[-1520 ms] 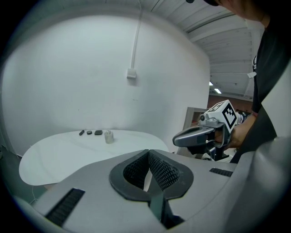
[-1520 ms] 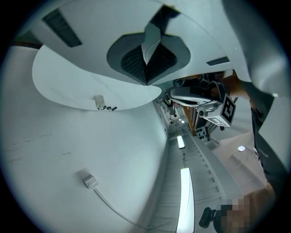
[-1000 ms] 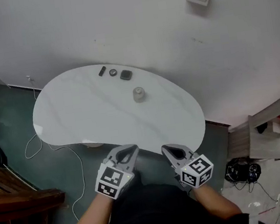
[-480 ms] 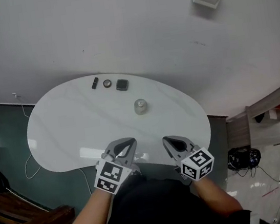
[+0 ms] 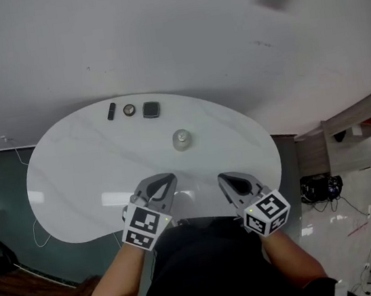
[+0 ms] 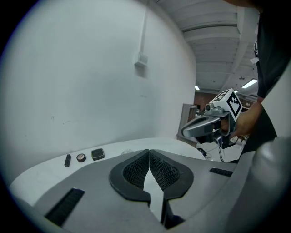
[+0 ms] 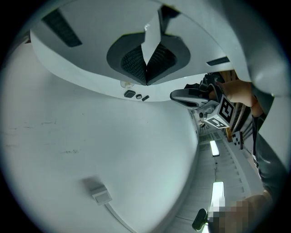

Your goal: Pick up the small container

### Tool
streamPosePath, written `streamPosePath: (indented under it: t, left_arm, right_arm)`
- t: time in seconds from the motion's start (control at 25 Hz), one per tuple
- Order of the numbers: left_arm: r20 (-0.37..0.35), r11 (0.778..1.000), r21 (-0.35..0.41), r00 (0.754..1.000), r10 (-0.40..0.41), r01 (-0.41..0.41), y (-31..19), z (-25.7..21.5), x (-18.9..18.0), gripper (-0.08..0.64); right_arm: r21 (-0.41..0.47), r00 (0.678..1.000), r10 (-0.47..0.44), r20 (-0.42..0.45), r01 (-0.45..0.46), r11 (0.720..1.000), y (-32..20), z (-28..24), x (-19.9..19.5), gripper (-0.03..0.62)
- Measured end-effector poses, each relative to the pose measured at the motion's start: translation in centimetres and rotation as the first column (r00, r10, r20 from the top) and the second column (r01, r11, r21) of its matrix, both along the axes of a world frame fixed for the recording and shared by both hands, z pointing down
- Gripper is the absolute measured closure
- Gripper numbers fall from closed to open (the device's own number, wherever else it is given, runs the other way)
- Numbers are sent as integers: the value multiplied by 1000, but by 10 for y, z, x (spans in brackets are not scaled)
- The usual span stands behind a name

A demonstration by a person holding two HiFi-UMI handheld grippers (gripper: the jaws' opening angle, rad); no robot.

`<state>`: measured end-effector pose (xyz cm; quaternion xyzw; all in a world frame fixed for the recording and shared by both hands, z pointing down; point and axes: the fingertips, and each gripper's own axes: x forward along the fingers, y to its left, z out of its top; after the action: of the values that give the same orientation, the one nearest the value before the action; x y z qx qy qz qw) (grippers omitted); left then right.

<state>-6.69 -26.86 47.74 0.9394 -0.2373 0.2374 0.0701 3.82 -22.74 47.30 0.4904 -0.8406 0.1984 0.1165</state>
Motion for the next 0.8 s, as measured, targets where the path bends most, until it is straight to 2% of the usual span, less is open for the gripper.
streamPosePath:
  t: [0.12,0.28,0.48,0.8]
  left_arm:
    - [13,1000,1,1000,-8,8,-7,8,9,545]
    - [30,998,-6,998,-57,57,-16,18,14,543]
    - [52,996,8,994,-92,92,-34,33,18,538]
    - [102,991,-54,988,-118,124,-59,81,18,443]
  right_arm:
    - [-13,1000,-8,23,8,1000,-9,8,3,597]
    - [-32,998,-44,41,46,998,-19,14,4,597]
    - [-40,995,-91,39,93,995,-32,16,11,597]
    - [-72,992,-115,53,118,990,-36,30,18,597]
